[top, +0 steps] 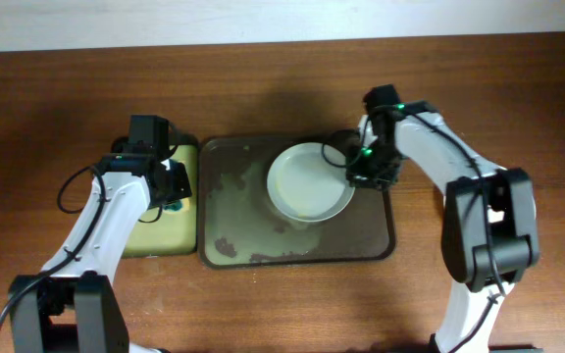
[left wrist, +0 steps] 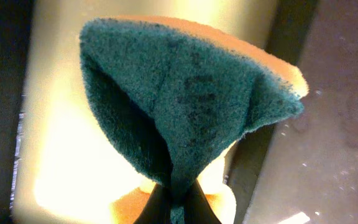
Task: Clean dirty plates on tray and stack at the side
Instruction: 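Grip the last white plate rim with the right gripper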
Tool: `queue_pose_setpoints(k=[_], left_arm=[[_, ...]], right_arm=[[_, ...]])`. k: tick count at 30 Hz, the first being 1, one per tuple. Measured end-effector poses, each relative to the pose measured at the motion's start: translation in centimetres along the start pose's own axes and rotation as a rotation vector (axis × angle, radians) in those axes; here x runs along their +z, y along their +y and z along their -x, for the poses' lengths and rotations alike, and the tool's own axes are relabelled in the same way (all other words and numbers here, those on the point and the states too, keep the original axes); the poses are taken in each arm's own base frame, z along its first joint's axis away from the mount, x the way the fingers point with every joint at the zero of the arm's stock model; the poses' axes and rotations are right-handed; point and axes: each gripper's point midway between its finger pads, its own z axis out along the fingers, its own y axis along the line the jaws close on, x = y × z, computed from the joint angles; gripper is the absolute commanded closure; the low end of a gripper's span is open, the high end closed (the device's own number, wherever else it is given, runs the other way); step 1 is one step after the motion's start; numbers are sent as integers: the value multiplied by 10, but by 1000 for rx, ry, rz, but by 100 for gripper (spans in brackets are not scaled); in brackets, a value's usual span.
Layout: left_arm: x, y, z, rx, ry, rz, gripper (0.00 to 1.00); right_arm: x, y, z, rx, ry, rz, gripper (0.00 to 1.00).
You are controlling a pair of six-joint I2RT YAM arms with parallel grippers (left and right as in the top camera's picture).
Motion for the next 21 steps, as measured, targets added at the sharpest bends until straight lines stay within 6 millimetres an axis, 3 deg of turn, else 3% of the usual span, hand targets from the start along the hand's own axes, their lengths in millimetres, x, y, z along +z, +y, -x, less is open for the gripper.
queue_pose_setpoints(k=[1,3,4,6,8,10,13,21], left_arm=[[0,-2,0,4,-2,-6,100],[0,-4,1,9,-5,-14,100],[0,-4,1,9,-5,-14,100],[0,-4,2,11,-9,-16,100],[0,-5,3,11,-12,-16,100],[0,-5,4,11,-16,-18,100],[0,-5,4,11,-18,-18,100],[0,-5,4,11,-18,-18,100]], right_arm=[[-5,-5,-6,43,24,-2,56],[-6,-4,-16,48,64,1,24],[-6,-3,-17,37,66,7,23],[-9,-3,-12,4,54,19,33],[-22,5,17,-127,-52,51,50],[-39,18,58,-308,-220,60,50],[-46,24,87,-510,-356,2,50],[-7,48,67,-678,-288,-36,52]])
